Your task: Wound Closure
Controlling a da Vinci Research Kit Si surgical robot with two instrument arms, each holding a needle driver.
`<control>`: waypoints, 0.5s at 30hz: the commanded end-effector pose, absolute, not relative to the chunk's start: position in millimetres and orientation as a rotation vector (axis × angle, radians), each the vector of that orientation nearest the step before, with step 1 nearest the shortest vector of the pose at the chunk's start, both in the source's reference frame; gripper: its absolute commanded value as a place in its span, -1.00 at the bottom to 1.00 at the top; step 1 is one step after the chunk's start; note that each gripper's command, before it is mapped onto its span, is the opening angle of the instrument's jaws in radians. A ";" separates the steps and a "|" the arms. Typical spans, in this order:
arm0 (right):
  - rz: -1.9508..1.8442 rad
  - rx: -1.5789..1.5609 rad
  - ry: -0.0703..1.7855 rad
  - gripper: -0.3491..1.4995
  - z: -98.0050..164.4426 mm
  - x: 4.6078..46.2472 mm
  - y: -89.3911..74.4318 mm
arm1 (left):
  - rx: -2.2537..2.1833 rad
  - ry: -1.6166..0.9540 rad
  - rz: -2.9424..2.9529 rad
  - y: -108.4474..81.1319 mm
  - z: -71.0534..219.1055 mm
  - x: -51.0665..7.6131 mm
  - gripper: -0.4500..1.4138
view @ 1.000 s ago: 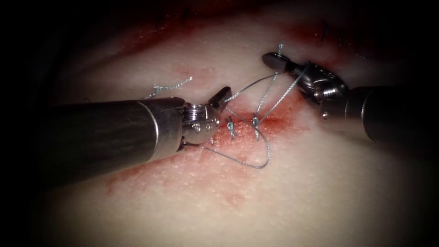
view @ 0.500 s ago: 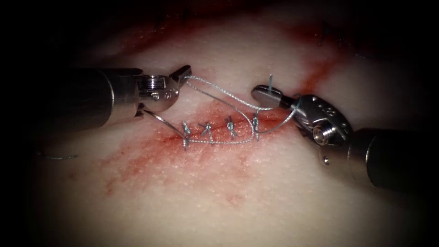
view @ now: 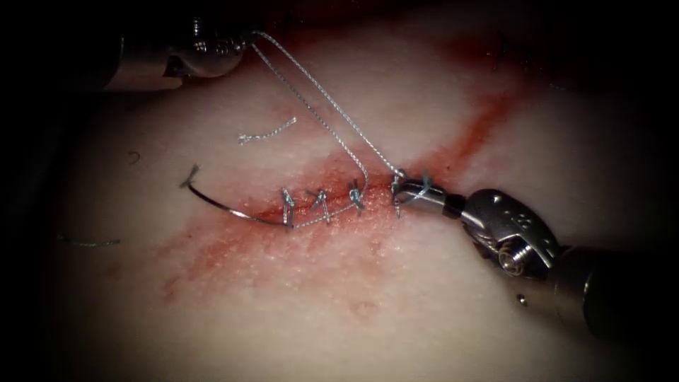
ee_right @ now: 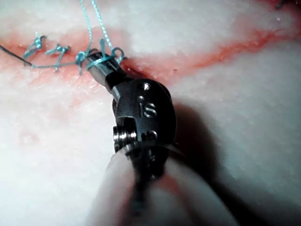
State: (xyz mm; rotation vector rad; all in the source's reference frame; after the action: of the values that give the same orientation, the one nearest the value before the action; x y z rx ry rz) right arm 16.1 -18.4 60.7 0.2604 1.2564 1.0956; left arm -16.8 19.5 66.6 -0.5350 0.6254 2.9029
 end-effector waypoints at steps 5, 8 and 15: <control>1.047 0.266 1.237 -1.00 62.5 16.5 -20.8 | -0.561 0.671 2.866 20.7 66.4 -15.9 -1.00; 1.004 0.253 1.234 -1.00 62.5 16.3 -21.3 | -0.573 0.711 2.830 21.7 65.8 -14.9 -1.00; 0.946 0.232 1.234 -1.00 62.1 15.7 -22.1 | -0.600 0.818 2.713 25.1 64.0 -13.0 -1.00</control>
State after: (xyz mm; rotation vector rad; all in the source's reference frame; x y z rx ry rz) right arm 15.1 -21.7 61.5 0.2274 1.2335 0.9389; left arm -12.3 25.1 63.3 -0.5982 0.8201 2.7063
